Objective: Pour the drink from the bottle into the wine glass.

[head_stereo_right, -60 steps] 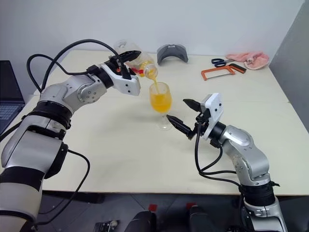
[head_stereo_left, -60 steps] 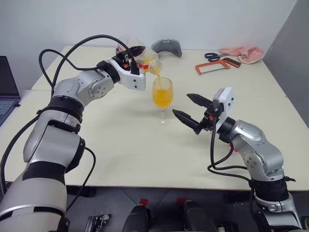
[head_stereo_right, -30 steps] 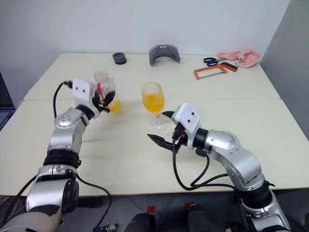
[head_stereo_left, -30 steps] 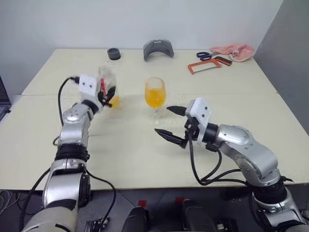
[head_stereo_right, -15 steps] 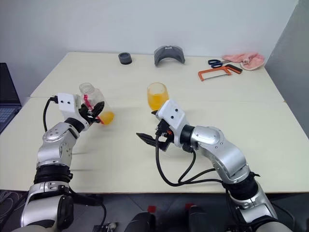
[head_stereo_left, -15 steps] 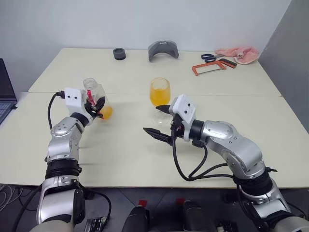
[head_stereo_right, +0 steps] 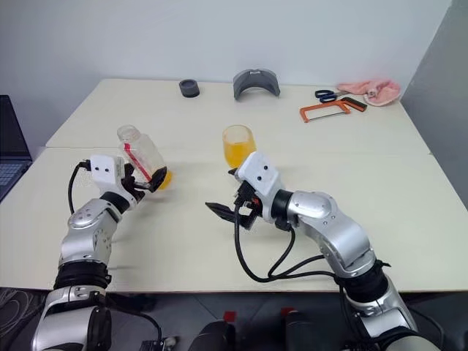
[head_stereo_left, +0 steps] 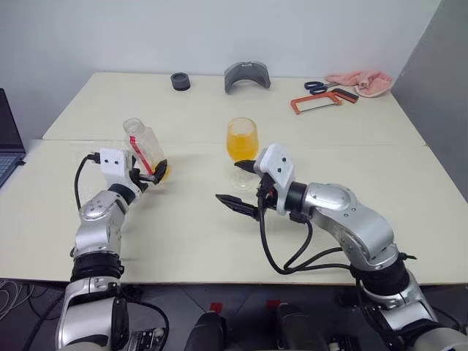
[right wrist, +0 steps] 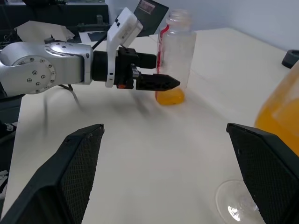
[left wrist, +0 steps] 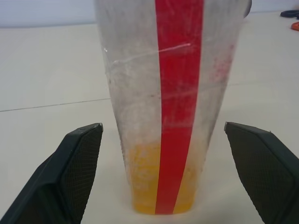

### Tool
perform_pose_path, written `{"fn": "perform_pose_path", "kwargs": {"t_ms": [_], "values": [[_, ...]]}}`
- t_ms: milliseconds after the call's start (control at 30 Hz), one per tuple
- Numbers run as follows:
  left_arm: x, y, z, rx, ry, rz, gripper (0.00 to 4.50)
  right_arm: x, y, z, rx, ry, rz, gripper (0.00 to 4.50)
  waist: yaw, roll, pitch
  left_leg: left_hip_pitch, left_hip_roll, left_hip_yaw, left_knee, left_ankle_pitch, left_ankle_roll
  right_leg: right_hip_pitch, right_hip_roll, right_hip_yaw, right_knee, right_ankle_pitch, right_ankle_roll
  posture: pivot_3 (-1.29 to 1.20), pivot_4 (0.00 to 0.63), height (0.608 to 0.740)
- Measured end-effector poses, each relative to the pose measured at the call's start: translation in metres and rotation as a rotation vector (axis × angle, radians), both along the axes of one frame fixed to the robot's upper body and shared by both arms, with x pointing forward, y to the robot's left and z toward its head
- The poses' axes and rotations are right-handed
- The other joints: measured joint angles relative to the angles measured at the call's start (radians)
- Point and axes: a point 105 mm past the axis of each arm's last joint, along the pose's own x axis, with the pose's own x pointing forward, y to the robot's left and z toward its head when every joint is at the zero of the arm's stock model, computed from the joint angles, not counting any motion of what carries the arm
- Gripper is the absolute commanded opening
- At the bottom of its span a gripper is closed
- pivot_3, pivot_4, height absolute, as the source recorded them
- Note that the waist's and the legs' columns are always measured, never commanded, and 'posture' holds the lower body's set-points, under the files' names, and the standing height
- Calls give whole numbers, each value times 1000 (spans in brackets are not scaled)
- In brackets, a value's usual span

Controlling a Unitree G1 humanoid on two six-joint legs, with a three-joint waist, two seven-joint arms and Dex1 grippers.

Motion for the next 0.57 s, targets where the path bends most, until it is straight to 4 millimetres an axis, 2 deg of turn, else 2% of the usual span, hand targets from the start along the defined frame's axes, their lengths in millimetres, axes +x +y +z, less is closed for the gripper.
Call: {"fn": "perform_pose_path", "kwargs": {"t_ms": [200, 400, 567], "values": [[-27, -1, -20, 38, 35, 21, 4473, 9, -30, -66, 9, 41, -204, 4500, 1, -1, -1, 1, 1, 2, -2, 0, 0, 1, 0, 2, -2, 0, 0, 0, 150, 740], [-59, -18, -24, 16, 27, 40, 4473, 38, -71, -72, 214, -60, -592, 4500, 7, -1, -1, 3, 2, 3, -3, 0, 0, 2, 0, 3, -2, 0, 0, 0, 150, 740], [-70, -20, -17, -2, -10, 84, 4473, 45, -89, -75, 286, -85, -711, 4500, 9, -1, -1, 4, 2, 6, -3, 0, 0, 2, 1, 4, -2, 0, 0, 0, 150, 740]]}}
